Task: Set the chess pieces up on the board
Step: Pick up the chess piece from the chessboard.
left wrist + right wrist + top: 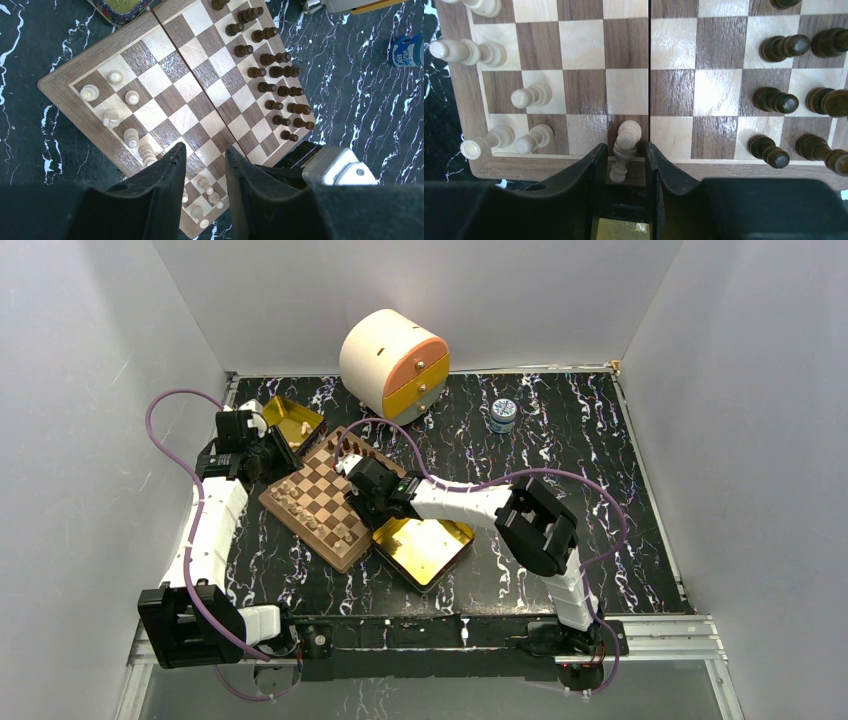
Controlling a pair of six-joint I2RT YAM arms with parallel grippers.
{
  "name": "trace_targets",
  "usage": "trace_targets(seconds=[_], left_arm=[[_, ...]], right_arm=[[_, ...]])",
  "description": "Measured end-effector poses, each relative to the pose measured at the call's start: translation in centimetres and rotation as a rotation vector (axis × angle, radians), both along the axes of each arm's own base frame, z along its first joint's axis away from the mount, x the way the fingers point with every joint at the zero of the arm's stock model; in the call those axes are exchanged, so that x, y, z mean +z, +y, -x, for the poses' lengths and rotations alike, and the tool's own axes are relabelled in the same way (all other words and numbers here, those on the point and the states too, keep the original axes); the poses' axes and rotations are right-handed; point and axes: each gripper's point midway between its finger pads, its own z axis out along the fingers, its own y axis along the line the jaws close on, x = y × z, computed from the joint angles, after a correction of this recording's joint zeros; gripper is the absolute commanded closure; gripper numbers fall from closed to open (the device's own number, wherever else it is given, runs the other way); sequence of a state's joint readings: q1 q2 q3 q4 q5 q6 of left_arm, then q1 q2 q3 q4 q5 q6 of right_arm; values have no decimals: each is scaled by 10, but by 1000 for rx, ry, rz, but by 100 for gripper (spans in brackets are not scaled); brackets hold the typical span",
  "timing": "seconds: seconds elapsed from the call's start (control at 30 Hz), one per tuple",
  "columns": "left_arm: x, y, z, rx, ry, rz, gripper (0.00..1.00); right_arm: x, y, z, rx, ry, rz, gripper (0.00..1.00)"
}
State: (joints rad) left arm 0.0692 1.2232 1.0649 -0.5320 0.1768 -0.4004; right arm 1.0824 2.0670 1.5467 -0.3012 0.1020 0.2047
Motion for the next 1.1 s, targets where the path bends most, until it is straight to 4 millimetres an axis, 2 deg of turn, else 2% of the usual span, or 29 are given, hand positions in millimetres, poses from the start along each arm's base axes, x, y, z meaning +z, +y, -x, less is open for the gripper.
trace_targets(seconds=[0.2,0.53,0.73,0.93,1.1], left_arm=[[0,0,0,-1,0,0,69],[0,-2,0,-11,-2,6,72],[1,-8,2,-52,-6,23,72],[2,-24,6,-113,0,92,71],[-9,-39,14,-168,43,169,72]], right_arm=[[-1,-4,4,8,3,31,62],[-1,-5,3,37,-22,45,88],[2,-2,3,102,-56,36,94],[24,5,1,202,-108,-54,97],[44,7,-2,261,-160,-133,99]])
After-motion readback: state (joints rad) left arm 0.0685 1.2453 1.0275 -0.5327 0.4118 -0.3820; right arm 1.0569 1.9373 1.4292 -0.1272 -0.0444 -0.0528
